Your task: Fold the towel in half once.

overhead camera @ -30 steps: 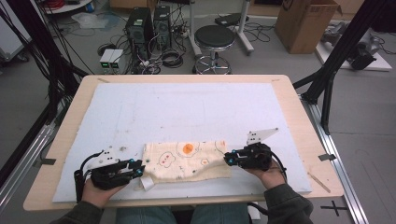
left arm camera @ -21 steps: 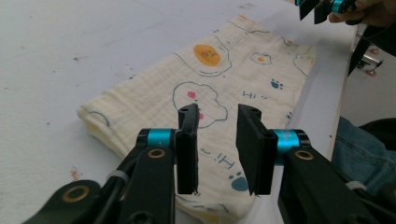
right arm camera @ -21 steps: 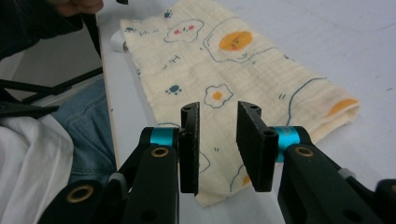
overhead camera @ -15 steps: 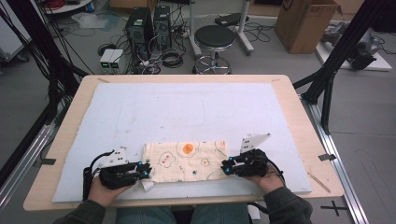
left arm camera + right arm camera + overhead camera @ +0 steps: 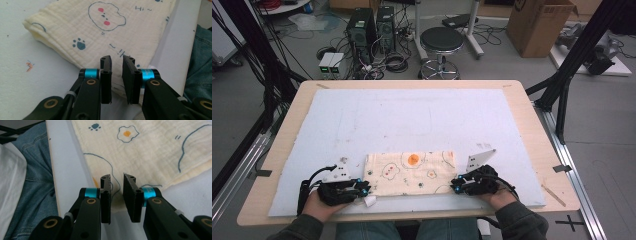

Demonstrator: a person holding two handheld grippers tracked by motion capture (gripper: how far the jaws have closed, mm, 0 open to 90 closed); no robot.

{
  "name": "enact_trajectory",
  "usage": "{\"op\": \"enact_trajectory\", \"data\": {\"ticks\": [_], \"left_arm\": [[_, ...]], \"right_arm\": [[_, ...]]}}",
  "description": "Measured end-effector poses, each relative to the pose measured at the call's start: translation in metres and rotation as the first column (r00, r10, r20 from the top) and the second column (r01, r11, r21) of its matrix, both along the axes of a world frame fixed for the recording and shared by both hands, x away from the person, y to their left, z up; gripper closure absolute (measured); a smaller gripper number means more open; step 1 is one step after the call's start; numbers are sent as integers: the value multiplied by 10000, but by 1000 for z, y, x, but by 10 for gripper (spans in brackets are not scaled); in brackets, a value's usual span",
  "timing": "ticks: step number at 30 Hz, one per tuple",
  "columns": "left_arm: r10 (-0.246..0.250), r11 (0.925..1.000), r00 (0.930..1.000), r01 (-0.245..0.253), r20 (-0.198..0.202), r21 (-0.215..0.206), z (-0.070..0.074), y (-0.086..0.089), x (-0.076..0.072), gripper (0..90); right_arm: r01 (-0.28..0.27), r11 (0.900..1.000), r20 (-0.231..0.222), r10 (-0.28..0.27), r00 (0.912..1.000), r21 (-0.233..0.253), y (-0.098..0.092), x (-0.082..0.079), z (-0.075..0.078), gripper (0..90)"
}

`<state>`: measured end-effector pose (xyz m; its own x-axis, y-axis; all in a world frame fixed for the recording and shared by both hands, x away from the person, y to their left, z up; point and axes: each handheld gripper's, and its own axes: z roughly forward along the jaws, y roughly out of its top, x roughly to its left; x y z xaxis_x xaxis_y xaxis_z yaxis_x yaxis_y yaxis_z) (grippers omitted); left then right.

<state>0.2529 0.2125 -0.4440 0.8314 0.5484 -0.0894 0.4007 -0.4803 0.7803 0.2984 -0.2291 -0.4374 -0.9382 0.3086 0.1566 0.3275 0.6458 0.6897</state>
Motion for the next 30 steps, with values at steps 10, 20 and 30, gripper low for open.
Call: {"op": "enact_trajectory", "data": {"ticks": [10, 20, 30], "left_arm": [[62, 9991, 9999, -58, 89, -427, 6, 3, 0, 703], [359, 9930, 9985, -309, 416, -1137, 12, 4, 6, 646], [616, 9889, 9970, -544, 478, -1384, 13, 6, 9, 605]], "right_arm": [[19, 9973, 29, -21, 10000, 741, -3, 0, 4, 707], [585, 9887, -84, -579, 9983, 1383, -6, 9, 7, 659], [1146, 9745, -186, -1132, 9934, 1931, -10, 14, 13, 567]]}}
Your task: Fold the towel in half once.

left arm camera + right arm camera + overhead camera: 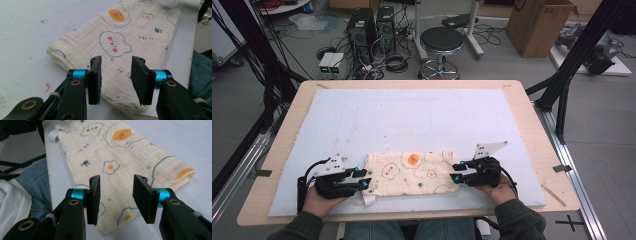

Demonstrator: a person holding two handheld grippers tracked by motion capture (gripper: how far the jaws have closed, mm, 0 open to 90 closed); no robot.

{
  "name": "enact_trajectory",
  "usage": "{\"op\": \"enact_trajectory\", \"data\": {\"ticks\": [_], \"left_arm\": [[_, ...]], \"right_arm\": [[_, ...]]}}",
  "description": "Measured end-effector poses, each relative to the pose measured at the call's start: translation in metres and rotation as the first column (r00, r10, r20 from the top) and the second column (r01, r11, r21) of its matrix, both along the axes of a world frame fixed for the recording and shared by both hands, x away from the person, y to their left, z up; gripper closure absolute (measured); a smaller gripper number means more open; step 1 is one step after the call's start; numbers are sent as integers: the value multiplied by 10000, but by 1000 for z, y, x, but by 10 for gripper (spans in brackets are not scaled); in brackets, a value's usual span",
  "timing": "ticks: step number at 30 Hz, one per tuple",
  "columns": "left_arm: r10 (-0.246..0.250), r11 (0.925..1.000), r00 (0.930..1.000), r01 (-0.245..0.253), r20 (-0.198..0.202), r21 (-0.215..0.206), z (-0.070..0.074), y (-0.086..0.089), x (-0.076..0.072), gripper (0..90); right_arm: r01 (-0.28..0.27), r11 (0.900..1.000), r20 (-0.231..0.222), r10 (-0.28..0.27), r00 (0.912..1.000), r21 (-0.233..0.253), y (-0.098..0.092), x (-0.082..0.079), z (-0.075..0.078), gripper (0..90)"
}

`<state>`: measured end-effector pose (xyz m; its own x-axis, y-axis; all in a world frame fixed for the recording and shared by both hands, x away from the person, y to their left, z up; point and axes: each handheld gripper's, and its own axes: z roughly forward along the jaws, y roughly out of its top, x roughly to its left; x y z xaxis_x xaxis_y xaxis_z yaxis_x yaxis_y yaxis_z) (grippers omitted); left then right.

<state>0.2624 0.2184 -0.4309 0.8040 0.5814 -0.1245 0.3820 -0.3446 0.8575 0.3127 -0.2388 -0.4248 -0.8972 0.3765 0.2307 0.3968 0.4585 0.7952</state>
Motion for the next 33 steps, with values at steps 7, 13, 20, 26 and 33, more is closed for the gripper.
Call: {"op": "enact_trajectory", "data": {"ticks": [7, 13, 20, 26, 33], "left_arm": [[95, 10000, 10000, -95, 4, -26, 1, 1, 2, 588], [140, 9999, 9999, -140, 36, -42, 1, 3, 4, 573], [262, 9996, 9996, -262, 43, -124, 2, 5, 5, 550], [398, 9991, 9992, -397, 55, -170, 4, 4, 7, 512], [411, 9991, 9991, -410, 82, -143, 7, 2, 9, 477]], "right_arm": [[226, 9997, 59, -227, 9997, 123, 2, 3, 1, 508], [280, 9996, 85, -281, 9996, 105, 4, 4, 2, 479], [459, 9986, 8, -459, 9989, 261, 4, 7, 2, 405], [657, 9977, 55, -658, 9978, 159, 6, 8, 3, 341], [695, 9975, 151, -696, 9975, 96, 9, 8, 5, 313]]}}
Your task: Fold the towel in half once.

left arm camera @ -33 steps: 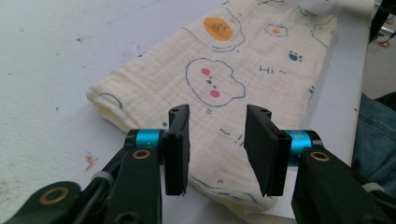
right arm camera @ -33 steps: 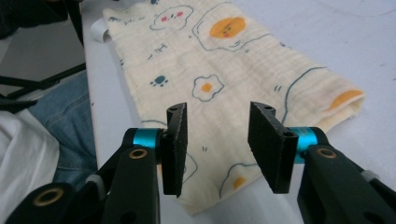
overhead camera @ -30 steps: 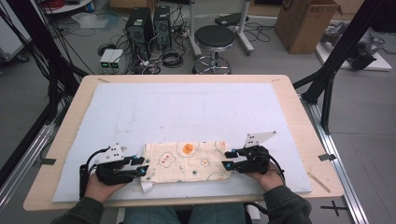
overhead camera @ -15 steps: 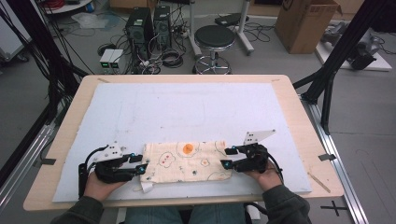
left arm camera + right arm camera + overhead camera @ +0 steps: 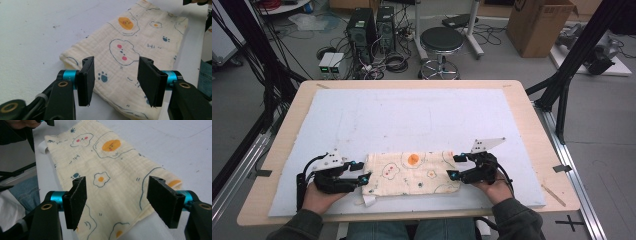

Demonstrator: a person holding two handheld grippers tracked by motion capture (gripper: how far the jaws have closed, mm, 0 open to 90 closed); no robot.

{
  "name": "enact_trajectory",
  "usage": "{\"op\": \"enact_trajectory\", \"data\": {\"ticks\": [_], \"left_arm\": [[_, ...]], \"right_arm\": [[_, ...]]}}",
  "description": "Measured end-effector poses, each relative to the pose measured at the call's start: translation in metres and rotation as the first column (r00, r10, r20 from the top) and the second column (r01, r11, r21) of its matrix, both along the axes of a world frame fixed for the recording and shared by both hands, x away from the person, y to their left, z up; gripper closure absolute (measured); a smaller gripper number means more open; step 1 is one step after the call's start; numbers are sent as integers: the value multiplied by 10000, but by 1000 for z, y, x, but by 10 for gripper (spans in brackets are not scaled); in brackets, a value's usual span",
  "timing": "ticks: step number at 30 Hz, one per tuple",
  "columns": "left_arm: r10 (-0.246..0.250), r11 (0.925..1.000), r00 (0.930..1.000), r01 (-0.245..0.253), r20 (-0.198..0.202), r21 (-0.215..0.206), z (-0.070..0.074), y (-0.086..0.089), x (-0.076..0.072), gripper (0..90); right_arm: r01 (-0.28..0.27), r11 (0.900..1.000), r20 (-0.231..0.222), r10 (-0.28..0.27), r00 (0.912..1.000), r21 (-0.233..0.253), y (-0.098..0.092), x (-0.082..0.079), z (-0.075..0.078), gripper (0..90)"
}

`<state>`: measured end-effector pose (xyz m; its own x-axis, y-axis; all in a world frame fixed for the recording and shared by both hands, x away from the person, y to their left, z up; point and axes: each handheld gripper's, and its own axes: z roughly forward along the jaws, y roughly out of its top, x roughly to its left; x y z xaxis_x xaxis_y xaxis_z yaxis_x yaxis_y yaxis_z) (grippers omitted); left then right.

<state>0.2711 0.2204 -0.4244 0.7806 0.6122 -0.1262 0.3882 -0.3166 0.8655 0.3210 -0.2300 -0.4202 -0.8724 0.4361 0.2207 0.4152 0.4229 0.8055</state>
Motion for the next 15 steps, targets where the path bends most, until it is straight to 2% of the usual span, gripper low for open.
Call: {"op": "enact_trajectory", "data": {"ticks": [9, 15], "left_arm": [[-48, 10000, 9999, 48, 146, 21, 7, -4, 1, 462], [-9, 10000, 9998, 9, 179, 5, 14, -6, 3, 440]], "right_arm": [[47, 9998, 178, -44, 9998, -197, 4, 4, 1, 292], [-8, 9992, 77, 11, 10000, -412, 7, 10, 2, 292]]}}
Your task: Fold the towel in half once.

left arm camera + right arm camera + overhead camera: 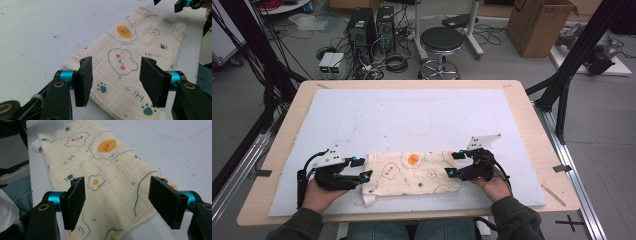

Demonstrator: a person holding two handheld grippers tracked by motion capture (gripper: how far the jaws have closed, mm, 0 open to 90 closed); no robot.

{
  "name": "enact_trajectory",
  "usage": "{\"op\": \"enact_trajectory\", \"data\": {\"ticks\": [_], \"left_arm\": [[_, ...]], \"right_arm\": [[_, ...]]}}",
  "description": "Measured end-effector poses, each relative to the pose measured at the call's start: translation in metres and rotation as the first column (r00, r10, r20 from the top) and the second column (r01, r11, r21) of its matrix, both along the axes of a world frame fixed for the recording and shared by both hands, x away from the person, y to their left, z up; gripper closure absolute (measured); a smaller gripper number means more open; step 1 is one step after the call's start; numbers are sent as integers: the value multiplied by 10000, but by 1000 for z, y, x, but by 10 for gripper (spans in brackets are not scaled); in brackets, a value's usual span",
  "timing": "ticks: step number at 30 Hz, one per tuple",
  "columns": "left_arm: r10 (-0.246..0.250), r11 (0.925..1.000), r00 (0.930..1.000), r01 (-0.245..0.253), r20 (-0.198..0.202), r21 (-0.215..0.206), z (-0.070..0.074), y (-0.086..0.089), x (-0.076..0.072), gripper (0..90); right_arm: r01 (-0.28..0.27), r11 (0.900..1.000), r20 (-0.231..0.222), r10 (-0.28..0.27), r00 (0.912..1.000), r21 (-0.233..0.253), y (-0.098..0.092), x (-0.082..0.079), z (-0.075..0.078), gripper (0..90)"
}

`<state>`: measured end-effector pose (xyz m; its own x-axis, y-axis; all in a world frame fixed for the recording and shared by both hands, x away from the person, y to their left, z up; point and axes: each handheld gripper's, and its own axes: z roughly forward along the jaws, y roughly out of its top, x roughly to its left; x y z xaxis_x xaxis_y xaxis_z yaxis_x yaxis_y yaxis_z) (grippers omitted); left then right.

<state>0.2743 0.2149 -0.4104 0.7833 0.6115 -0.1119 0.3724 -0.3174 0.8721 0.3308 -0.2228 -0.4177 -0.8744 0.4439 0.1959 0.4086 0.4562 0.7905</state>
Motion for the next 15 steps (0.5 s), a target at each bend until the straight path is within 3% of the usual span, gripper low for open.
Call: {"op": "enact_trajectory", "data": {"ticks": [15], "left_arm": [[226, 9996, 9995, -222, 235, -189, 23, -1, 24, 419]], "right_arm": [[261, 9995, 342, -267, 9991, 194, 0, 18, 19, 295]]}}
